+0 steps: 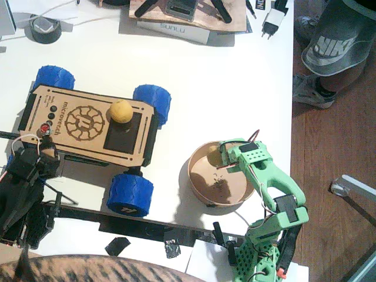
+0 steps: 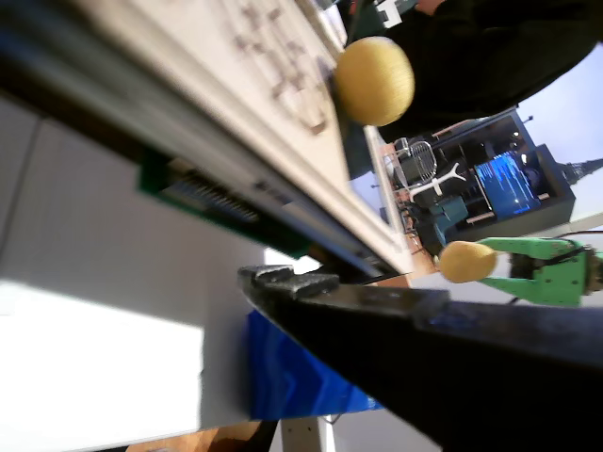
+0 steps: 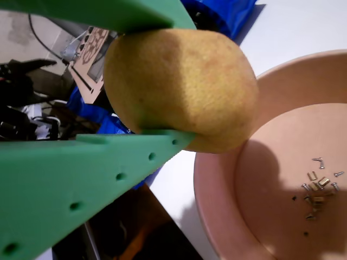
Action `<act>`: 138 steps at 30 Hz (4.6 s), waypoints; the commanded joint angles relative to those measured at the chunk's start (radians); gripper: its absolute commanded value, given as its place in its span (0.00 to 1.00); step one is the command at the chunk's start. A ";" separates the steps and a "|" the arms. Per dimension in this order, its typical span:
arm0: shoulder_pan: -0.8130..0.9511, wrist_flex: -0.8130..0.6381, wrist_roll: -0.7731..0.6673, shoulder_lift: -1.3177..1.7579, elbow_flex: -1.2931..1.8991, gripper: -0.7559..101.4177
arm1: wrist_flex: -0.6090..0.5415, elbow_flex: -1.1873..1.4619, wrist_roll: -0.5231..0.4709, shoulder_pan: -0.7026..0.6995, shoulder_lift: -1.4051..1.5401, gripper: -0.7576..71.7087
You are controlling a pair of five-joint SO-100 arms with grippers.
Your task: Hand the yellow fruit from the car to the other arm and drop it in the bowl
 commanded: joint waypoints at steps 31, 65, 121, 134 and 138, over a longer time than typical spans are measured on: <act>0.008 0.031 0.009 0.123 0.074 0.30 | -0.011 -0.014 0.046 0.040 -0.044 0.26; 0.003 0.075 0.009 0.239 0.110 0.01 | 0.124 0.028 0.044 0.043 0.222 0.01; -0.002 0.114 0.009 0.382 0.156 0.01 | 0.160 0.669 -0.130 0.434 1.499 0.01; -0.002 0.114 0.009 0.382 0.156 0.01 | 0.150 0.710 -0.100 0.368 1.497 0.01; -0.002 0.114 0.009 0.382 0.156 0.01 | 0.143 0.716 -0.106 0.368 1.497 0.01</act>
